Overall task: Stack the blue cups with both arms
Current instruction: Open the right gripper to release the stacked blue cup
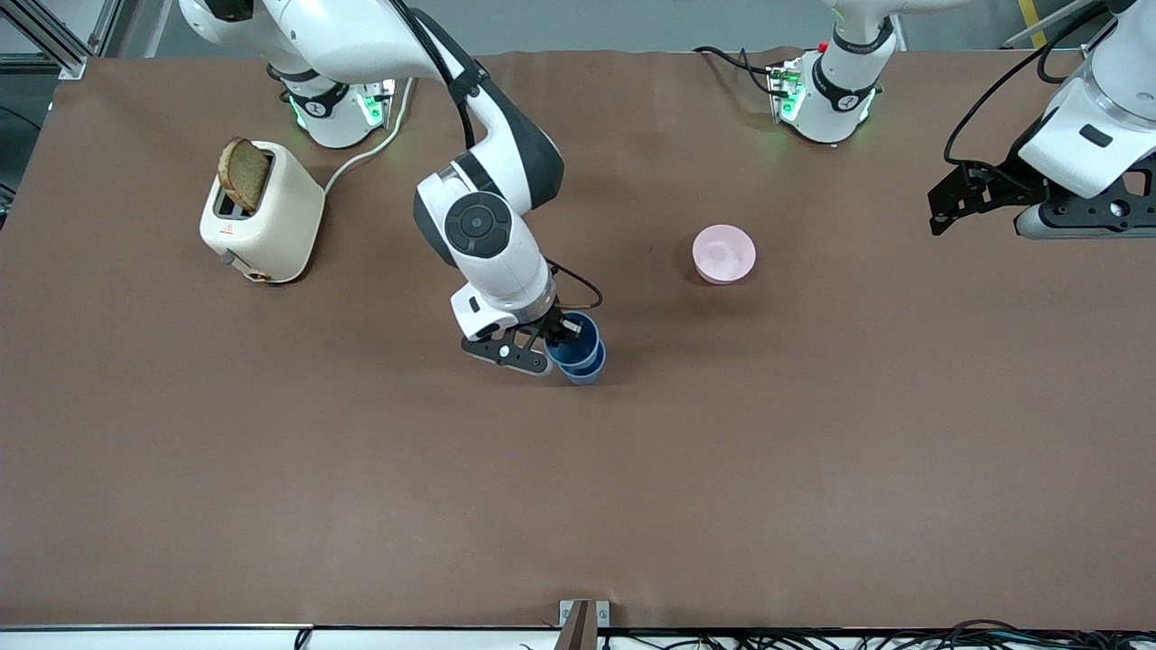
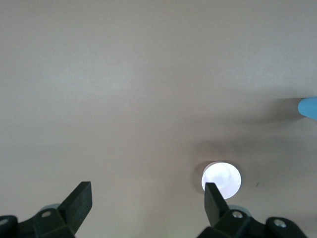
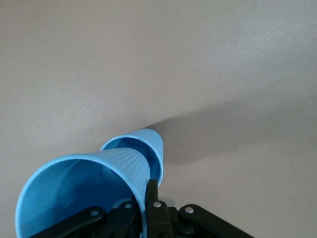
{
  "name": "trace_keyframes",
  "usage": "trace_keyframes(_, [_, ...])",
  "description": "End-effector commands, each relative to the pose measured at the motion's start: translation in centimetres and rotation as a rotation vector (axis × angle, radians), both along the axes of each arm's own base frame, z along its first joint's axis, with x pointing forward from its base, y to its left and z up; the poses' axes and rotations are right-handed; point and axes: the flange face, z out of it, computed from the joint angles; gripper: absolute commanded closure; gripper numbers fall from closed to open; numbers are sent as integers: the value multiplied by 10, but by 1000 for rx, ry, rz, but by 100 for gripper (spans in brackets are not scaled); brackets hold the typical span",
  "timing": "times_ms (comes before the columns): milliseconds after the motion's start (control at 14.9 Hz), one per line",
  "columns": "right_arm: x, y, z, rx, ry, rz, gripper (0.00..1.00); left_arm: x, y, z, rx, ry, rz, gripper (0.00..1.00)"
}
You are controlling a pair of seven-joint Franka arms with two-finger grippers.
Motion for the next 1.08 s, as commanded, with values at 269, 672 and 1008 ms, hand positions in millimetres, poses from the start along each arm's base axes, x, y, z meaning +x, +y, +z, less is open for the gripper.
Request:
trace_keyframes(269, [4, 5, -10, 5, -14, -4, 99, -9, 3, 20, 5, -6, -62, 0])
trace_keyframes(672, [3, 5, -25, -10, -2, -2, 95, -14, 13, 31, 7, 13, -53, 0])
trace_keyframes(1008, [3, 5, -27, -12, 0, 0, 42, -13, 20, 30, 6, 14, -40, 0])
